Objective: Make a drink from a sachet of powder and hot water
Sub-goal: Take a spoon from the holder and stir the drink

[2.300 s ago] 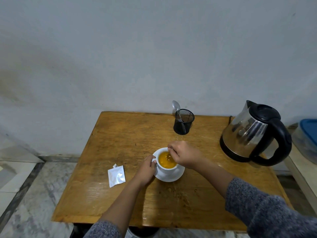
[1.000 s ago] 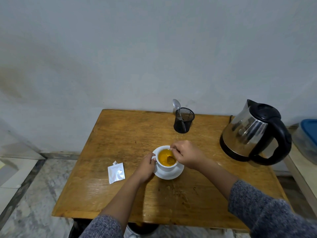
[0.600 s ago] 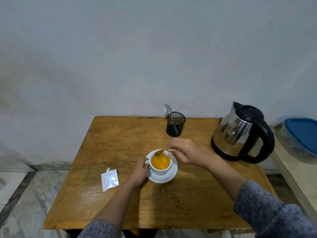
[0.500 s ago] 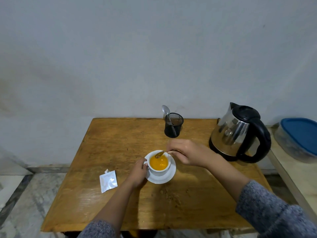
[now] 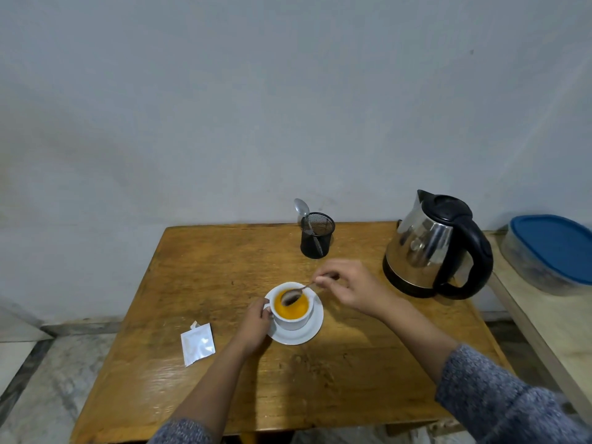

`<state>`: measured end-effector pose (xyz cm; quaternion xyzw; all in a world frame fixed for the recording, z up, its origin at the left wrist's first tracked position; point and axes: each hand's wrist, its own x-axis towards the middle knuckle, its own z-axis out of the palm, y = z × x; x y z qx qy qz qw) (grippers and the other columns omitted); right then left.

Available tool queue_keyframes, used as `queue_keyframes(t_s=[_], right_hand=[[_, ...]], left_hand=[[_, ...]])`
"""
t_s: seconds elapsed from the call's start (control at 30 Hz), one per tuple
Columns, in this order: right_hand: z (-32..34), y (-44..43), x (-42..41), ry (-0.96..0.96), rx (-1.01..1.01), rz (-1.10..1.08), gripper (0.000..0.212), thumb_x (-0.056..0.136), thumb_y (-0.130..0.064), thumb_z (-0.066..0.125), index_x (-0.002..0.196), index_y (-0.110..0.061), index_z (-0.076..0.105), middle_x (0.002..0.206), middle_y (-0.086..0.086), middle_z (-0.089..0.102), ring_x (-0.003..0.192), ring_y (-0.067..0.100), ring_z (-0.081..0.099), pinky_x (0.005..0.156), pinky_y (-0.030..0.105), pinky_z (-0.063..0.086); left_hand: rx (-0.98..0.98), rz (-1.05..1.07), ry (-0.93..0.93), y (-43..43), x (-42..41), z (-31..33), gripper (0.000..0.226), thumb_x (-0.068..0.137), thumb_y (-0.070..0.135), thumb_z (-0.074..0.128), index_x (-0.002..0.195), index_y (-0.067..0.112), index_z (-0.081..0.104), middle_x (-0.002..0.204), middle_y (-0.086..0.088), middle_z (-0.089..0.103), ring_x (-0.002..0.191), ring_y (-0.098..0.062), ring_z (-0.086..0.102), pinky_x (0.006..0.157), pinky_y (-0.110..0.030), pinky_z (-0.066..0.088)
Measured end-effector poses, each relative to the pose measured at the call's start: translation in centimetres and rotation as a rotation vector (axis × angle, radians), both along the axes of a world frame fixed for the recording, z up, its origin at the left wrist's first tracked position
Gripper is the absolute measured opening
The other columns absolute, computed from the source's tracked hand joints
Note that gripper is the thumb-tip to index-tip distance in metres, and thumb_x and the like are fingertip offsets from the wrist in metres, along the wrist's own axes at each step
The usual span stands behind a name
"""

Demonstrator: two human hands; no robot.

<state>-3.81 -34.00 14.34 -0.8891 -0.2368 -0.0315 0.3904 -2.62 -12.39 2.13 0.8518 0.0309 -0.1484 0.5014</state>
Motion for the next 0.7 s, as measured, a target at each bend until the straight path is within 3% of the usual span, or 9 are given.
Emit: queue_keyframes(t_s=[0.17,0.3,0.37,0.47,0.57,0.63,0.7], right_hand=[[0.6,-1.5,0.9,0.253,0.671,-0.408,0.014,0.088,-0.003,0.056,0.082,-0.011,0.066,0.065,0.0,0.071,0.063,0.009,0.069,0.063,0.017,0.057],[-0.2,-2.9,0.7,0.35,1.168,-0.71,0.015,0.092,0.001,0.05,0.083,-0.003,0.061,0.077,0.013,0.067,0.058,0.01,0.07,0.06,0.015,0.058],[-2.0,-3.5,0.2,0.4,1.243,-0.846,0.012,0.093,-0.001,0.049,0.094,0.002,0.06,0.085,0.016,0.066,0.059,0.008,0.071,0.059,0.014,0.058],[-5.5,-4.1,-1.0,0.535,1.299,-1.045,0.024,0.093,-0.002,0.05,0.114,0.008,0.057,0.099,0.022,0.066,0.067,0.011,0.071,0.048,0.01,0.052],[-8.0,-3.9,-2.3,0.689,1.298,-1.177,0.024,0.093,-0.001,0.048,0.114,0.007,0.056,0.096,0.019,0.065,0.077,0.016,0.066,0.044,0.01,0.051],[-9.4,-3.3,-2.8,0.759,1.233,-1.176,0.021,0.093,0.001,0.045,0.111,0.005,0.055,0.102,0.022,0.063,0.078,0.017,0.064,0.05,0.012,0.054],[-10.8,-2.6,-3.1,0.835,1.155,-1.155,0.015,0.091,0.005,0.044,0.096,0.003,0.058,0.107,0.024,0.061,0.084,0.021,0.064,0.073,0.024,0.058]], left_hand=[[0.006,-0.026,0.04,0.6,0.2,0.3,0.034,0.097,0.021,0.039,0.128,0.012,0.05,0.131,-0.012,0.054,0.117,-0.025,0.051,0.095,-0.035,0.042],[-0.019,-0.067,0.059,0.7,0.3,0.8,0.029,0.097,0.02,0.038,0.12,0.013,0.054,0.116,-0.006,0.057,0.106,-0.02,0.053,0.085,-0.028,0.039],[-0.019,-0.063,0.061,0.7,0.3,0.6,0.029,0.097,0.021,0.039,0.12,0.014,0.054,0.118,-0.006,0.057,0.104,-0.018,0.052,0.085,-0.028,0.04],[-0.016,-0.048,0.049,0.8,0.3,0.2,0.03,0.097,0.023,0.039,0.122,0.015,0.054,0.124,-0.008,0.058,0.109,-0.02,0.053,0.088,-0.03,0.041],[-0.011,-0.046,0.035,0.7,0.3,0.3,0.029,0.097,0.021,0.039,0.12,0.015,0.055,0.124,-0.009,0.058,0.109,-0.019,0.053,0.088,-0.03,0.041],[-0.011,-0.041,0.033,0.7,0.2,0.1,0.03,0.097,0.021,0.039,0.122,0.017,0.054,0.126,-0.008,0.057,0.11,-0.019,0.052,0.09,-0.03,0.04],[-0.007,-0.032,0.044,0.7,0.0,0.1,0.031,0.097,0.023,0.038,0.125,0.017,0.052,0.129,-0.007,0.054,0.113,-0.019,0.05,0.092,-0.03,0.039]])
